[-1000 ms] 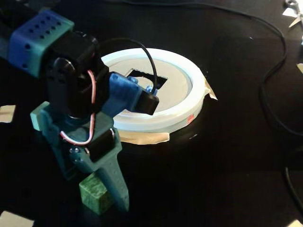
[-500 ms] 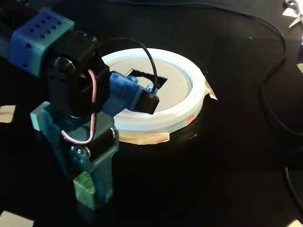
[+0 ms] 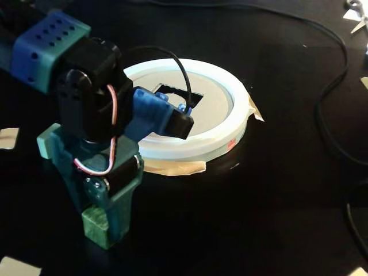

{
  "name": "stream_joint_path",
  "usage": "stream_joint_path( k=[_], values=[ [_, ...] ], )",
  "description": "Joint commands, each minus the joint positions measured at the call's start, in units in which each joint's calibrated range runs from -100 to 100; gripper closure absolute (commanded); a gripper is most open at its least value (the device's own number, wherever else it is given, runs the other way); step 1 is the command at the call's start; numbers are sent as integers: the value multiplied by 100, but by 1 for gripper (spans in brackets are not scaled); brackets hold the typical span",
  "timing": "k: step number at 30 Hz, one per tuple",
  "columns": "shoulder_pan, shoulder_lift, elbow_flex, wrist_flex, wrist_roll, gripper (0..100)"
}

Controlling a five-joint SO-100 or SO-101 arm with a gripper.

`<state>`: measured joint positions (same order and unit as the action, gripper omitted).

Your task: Pick up the square block and drop it in corresponding square shaped hole

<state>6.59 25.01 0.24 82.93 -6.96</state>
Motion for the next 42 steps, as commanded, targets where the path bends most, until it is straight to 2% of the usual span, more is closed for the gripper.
stream_joint_path(
  k=[1,4,9,17,20,24,30,42],
  values=[
    [-35,-1207,-370,132,-34,65],
    [-35,-1673,-316,232,-39,65],
    [-210,-2380,-398,1175,-239,65],
    [-2857,-3007,-307,1436,-1099,64],
    [-3681,-2828,-298,1326,-1319,64],
    [-4080,-2497,-307,1256,-1455,64],
    [-4892,-1655,-307,433,-1558,64],
    [-5453,-669,-316,-481,-1709,63]
  ],
)
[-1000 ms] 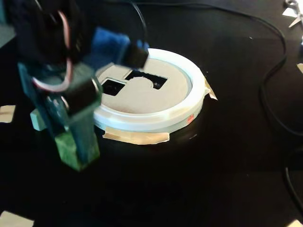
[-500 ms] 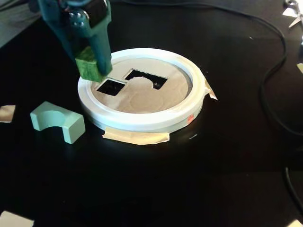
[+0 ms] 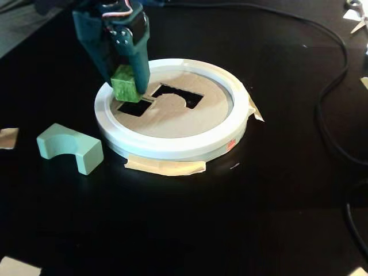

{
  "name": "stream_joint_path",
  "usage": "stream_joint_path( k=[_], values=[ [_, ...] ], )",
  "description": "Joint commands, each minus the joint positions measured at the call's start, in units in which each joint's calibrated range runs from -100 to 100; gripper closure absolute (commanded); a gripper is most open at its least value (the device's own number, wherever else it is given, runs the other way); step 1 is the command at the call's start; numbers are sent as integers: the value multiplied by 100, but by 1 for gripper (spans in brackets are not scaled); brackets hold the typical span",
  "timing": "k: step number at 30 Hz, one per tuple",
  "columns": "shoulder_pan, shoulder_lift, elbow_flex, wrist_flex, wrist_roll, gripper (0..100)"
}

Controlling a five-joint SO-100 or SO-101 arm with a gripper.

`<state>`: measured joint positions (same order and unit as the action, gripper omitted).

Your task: Pick up the square block and drop it in corresponding square shaped hole

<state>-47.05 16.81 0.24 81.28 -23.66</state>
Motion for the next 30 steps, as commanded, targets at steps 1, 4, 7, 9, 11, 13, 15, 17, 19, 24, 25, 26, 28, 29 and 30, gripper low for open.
stream_joint_path(
  k=[1,4,7,9,11,13,15,17,19,24,25,26,28,29,30],
  values=[
    [-89,196,-307,-316,-39,63],
    [-76,214,-307,-276,-39,64],
    [-1,214,-307,-215,-34,64],
    [24,214,-307,-215,-34,63],
    [49,214,-307,-215,-34,63],
    [61,214,-307,-215,-34,63],
    [61,222,-307,-215,-34,62],
    [61,214,-307,-215,-34,56],
    [61,214,-307,-205,-34,44],
    [-76,124,-307,-205,-34,0],
    [-76,115,-307,-205,-34,0],
    [-89,115,-307,-205,-34,0],
    [-89,106,-307,-195,-34,0],
    [-89,106,-307,-185,-29,0],
    [-89,106,-307,-185,-29,0]
  ],
)
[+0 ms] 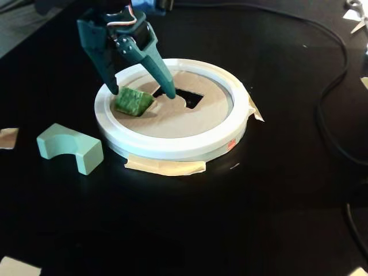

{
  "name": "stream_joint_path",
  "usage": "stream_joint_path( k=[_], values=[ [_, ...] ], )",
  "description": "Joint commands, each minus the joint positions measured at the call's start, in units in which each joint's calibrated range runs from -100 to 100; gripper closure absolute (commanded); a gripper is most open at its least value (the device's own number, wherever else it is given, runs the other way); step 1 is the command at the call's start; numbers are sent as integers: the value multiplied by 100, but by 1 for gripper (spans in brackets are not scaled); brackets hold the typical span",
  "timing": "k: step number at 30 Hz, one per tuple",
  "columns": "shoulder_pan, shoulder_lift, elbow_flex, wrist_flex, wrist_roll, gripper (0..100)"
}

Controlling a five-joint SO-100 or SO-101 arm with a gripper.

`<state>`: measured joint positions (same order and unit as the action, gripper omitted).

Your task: Pick up the square block and drop it in corresponding square shaped hole

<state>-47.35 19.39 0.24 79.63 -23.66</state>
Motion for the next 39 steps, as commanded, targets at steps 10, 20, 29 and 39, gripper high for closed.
stream_joint_path(
  k=[10,20,29,39],
  values=[
    [104,-994,-407,1164,20,0],
    [391,-1129,-361,512,49,0],
    [378,-179,-398,-301,98,0],
    [378,179,-307,-632,107,0]
  ],
)
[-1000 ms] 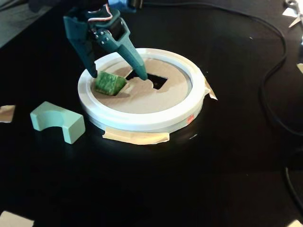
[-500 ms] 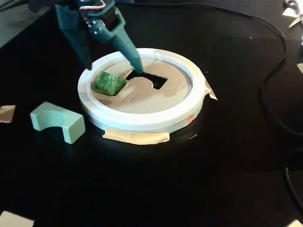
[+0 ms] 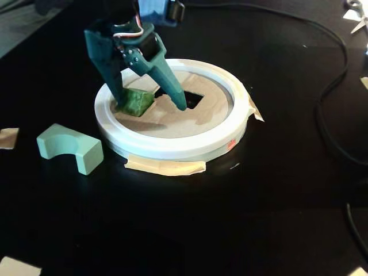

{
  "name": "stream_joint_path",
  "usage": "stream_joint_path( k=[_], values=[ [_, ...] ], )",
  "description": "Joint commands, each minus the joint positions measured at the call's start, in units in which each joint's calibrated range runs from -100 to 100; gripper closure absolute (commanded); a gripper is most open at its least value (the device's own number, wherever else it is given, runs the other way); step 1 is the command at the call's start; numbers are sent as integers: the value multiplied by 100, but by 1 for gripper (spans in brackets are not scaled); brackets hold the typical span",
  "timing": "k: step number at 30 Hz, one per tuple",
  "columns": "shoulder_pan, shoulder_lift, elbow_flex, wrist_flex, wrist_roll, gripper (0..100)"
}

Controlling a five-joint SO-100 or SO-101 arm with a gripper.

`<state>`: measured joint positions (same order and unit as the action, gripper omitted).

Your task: Pick up the square block and drop it in corresponding square shaped hole

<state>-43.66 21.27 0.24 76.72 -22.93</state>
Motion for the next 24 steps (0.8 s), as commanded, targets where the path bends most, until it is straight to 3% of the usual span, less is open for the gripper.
stream_joint_path(
  k=[1,15,19,24],
  values=[
    [9,-8,-307,-342,34,0],
    [9,529,-380,-221,34,0],
    [34,18,-298,-141,127,0],
    [483,-788,-398,722,278,0]
  ],
)
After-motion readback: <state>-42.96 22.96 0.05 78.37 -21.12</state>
